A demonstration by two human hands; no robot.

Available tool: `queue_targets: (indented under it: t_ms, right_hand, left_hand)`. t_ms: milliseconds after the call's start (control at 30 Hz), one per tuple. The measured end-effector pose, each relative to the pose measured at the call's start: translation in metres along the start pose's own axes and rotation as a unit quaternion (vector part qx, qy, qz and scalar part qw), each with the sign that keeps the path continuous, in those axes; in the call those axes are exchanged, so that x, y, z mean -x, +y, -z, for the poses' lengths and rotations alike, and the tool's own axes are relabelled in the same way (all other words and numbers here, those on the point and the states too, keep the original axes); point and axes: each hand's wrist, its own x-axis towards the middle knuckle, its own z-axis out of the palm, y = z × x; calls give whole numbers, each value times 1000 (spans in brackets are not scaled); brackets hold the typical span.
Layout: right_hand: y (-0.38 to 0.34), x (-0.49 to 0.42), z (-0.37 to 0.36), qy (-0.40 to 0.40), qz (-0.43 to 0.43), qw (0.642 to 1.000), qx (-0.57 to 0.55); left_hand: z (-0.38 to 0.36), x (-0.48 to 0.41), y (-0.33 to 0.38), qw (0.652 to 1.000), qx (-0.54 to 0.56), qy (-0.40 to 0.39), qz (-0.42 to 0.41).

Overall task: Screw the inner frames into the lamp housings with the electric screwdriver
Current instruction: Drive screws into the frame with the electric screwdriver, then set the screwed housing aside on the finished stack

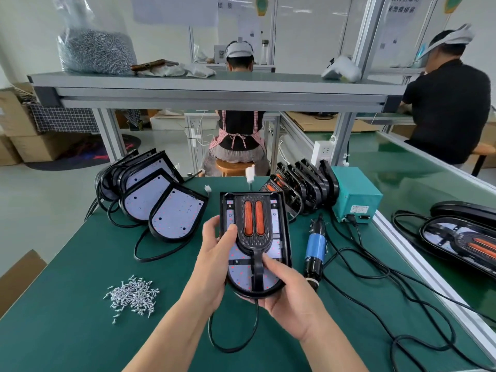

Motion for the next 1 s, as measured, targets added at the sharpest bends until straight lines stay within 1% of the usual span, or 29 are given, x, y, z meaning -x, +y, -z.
queue_targets:
  t_ms: [67,133,233,300,433,533,600,667,800,900,1000]
  right_hand:
    - [-1,-1,1,-19,27,999,-16]
    - [-4,-2,3,-34,49,998,-33]
    - [-5,-4,12,-29,61,995,-69]
    - [-6,-6,15,-14,65,995,-72]
    - [-9,-7,17,10,98,993,-64]
    - [-18,-8,21,20,137,989,-51]
    - [-27,-7,24,41,160,985,-52]
    - [-38,-6,27,66,185,978,-68]
    - [-62,2,40,112,223,964,-89]
    - [-86,12,54,150,255,952,-76]
    - [-108,22,69,188,279,939,-77]
  left_hand:
    - [0,0,0,999,7,-34,4]
    - [2,1,-1,997,-11,-76,29]
    - [1,3,-5,989,-54,-128,55]
    - [0,3,-7,986,-59,-138,66]
    - [1,1,-11,989,-23,-127,68]
    - [1,1,-15,991,-43,-104,70]
    - [2,2,-21,992,-80,-66,76]
    - [3,4,-29,986,-145,-40,76]
    - [8,7,-49,956,-279,-7,89]
    - [5,5,-57,948,-311,4,70]
    - [2,5,-58,950,-309,1,54]
